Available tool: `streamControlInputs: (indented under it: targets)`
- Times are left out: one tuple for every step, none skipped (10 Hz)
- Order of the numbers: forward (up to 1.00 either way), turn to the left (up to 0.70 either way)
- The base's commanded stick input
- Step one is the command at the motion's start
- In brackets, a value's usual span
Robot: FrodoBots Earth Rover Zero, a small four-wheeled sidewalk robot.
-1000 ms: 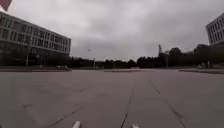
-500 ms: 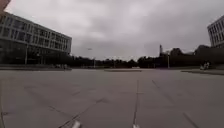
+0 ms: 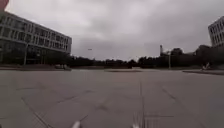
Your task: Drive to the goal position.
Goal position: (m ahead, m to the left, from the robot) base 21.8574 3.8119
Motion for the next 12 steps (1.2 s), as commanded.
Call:
streamControlInputs:
  targets:
    - [0.00, 0.00]
    - [0.00, 0.00]
    - [0.00, 0.00]
    - [0.00, 0.00]
    - [0.00, 0.00]
    - [0.51, 0.00]
    - [0.70, 0.00]
    - [0.70, 0.00]
    - [0.70, 0.00]
    - [0.70, 0.00]
    - [0.70, 0.00]
    - [0.70, 0.00]
